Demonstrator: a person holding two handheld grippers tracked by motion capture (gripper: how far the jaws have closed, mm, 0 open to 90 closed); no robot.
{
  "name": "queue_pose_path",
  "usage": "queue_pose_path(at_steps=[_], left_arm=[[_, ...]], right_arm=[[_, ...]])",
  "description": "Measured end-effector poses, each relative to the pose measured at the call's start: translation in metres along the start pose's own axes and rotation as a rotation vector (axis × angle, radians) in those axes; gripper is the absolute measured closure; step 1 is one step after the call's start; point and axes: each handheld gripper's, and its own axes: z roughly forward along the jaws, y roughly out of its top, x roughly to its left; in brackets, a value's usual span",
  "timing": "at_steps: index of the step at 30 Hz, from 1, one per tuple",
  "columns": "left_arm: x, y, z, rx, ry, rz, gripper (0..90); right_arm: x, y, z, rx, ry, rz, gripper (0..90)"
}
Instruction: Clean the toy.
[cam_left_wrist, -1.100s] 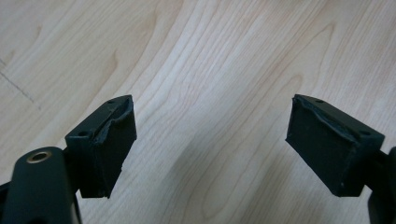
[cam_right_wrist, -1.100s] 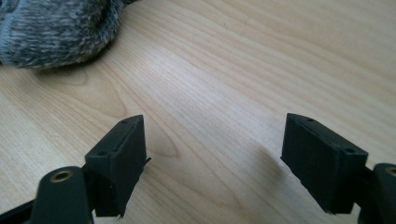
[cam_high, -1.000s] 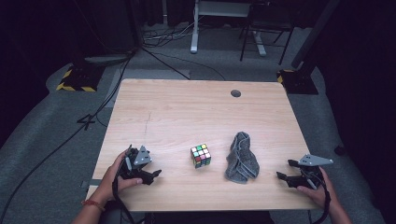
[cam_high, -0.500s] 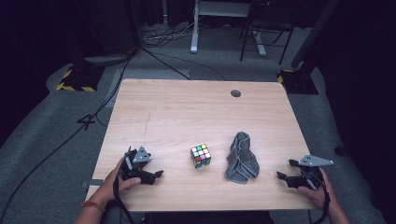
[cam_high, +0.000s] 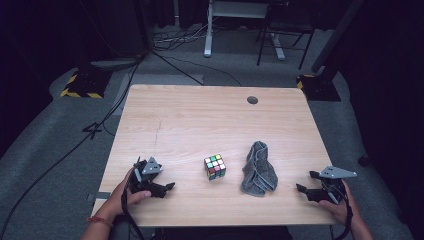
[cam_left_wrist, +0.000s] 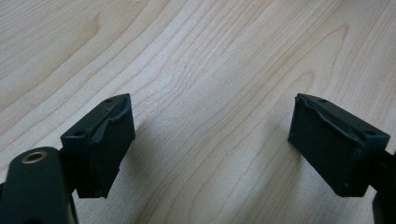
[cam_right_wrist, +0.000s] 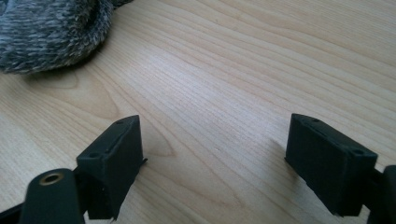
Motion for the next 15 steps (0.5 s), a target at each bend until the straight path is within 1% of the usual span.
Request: queue_pose_path(at_steps=[15], left_arm=[[-0.0002, -0.0002, -0.0001, -0.001, 0.003, -0.002, 14.8]], right_arm=[[-0.0002, 0.0000, 0.0001, 0.000, 0.001, -0.001, 18.5]])
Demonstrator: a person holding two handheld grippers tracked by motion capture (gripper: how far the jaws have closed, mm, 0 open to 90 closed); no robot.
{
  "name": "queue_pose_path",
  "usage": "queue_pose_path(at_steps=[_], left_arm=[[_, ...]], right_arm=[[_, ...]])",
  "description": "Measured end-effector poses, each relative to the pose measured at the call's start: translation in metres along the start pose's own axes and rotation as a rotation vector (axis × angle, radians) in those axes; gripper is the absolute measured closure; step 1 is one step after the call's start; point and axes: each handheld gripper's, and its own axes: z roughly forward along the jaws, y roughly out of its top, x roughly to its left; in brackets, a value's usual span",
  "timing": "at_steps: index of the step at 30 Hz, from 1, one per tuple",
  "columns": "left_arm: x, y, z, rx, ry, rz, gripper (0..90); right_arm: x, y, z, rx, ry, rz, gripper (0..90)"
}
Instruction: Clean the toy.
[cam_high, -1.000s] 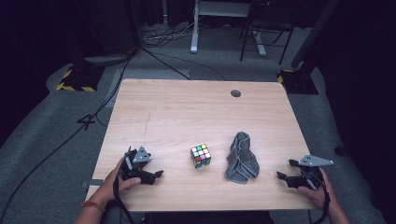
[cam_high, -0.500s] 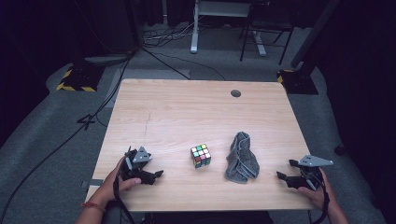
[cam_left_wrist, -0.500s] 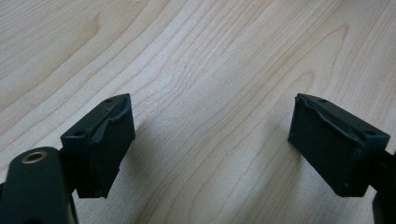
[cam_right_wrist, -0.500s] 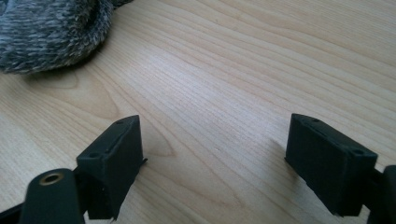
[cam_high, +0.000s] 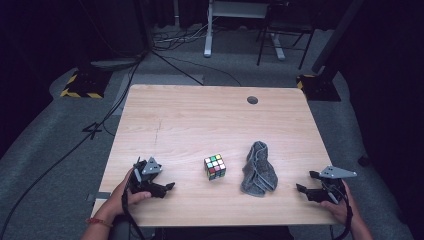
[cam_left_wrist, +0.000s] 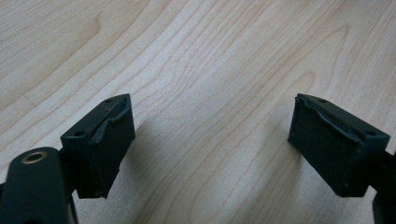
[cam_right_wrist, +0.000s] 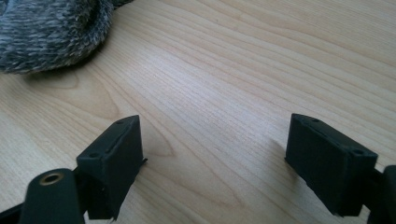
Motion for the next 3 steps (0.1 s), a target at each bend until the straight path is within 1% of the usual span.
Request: queue_pose_path(at_steps=[3], left_arm=[[-0.0002, -0.0001, 0.0000, 0.000, 0.002, -0.003, 14.8]], right_arm=[[0.0000, 0.0000, 0.0000, 0.000, 0.000, 0.000, 18.5]])
